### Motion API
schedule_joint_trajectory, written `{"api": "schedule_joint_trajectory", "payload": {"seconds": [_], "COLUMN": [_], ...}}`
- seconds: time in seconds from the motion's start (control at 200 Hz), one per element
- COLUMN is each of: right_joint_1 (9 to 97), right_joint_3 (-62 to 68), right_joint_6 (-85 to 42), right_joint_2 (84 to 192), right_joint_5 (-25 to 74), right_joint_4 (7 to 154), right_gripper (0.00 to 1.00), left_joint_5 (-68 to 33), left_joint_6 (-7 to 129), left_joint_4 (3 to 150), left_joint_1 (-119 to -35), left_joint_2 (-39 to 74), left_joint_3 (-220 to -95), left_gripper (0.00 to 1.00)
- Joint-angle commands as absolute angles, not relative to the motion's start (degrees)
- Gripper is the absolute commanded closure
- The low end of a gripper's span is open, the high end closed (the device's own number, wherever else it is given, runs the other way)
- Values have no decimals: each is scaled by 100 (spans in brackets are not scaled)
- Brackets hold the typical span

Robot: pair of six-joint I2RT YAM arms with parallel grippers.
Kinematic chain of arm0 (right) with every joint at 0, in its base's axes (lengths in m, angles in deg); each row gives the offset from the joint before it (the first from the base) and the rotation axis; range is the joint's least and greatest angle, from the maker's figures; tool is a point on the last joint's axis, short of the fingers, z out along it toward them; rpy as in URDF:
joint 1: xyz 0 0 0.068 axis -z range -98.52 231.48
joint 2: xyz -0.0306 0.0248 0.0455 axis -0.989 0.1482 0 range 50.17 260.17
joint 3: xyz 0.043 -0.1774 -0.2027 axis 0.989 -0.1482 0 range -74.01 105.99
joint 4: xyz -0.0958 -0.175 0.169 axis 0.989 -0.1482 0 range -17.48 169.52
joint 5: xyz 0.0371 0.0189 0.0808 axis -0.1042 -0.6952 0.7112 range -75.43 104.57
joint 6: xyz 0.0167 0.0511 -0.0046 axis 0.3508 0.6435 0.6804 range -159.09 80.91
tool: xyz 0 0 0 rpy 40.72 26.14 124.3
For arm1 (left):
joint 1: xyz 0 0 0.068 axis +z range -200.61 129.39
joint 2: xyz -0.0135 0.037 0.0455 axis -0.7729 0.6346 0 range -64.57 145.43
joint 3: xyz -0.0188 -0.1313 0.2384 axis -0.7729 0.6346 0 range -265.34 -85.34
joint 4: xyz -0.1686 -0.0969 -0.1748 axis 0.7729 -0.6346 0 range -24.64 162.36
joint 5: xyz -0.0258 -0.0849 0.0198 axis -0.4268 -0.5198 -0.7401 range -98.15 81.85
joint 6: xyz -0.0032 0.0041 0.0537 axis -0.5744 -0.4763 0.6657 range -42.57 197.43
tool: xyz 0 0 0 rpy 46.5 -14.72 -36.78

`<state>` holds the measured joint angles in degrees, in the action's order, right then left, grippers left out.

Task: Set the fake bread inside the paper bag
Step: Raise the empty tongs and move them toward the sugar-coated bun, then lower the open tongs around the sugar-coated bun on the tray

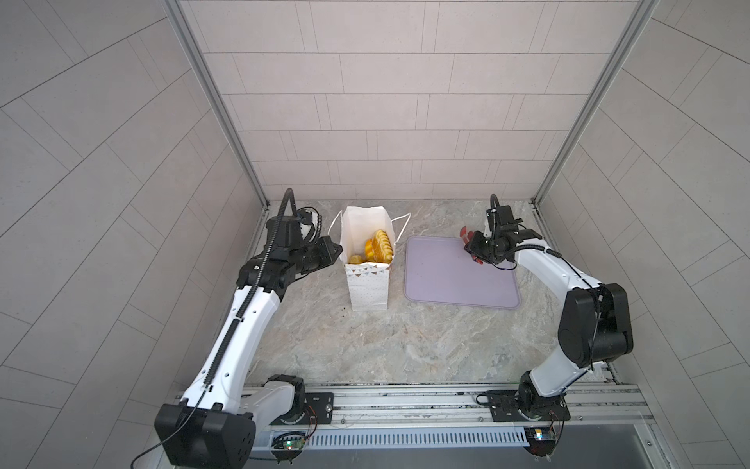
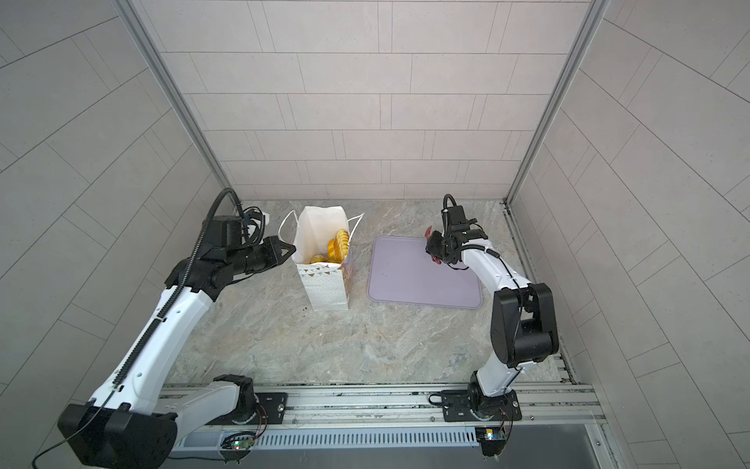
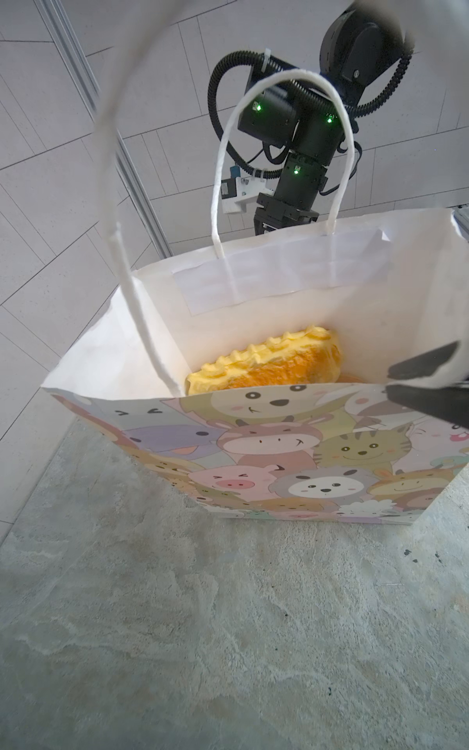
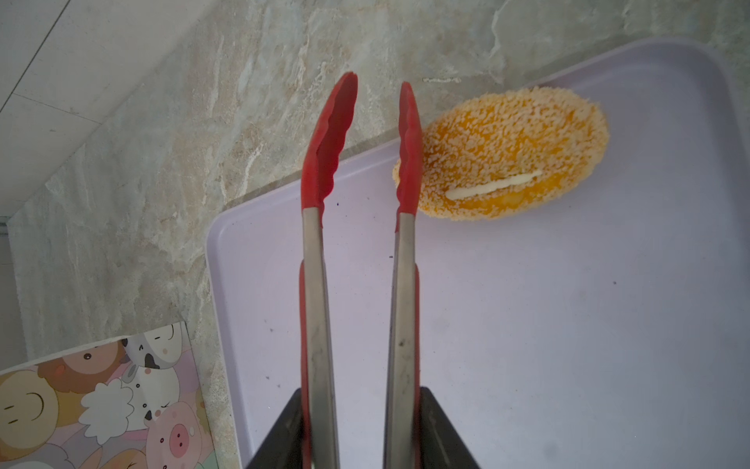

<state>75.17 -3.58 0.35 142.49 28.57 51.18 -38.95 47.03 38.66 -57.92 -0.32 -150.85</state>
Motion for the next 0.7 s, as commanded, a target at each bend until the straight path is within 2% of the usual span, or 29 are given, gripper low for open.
{"api": "schedule_joint_trajectory", "payload": {"seconds": [0.0,0.696], "right_joint_1": [7550,8148], "right_joint_3": [-475,-1524], "right_joint_6": [-69,-321], "right_joint_2": [13746,12508], "right_joint_5": [2742,2644], "right_joint_4": [4936,4639], "right_gripper": [59,58], "left_joint_5": [-3935,-4031], "left_joint_6": [4758,4721], "left_joint_4": [3934,4051], "left_joint_1": [-5806,-5802], "left_joint_2": [-146,-121], "left_joint_3": [-14994,-14932], "left_gripper": [92,91]}}
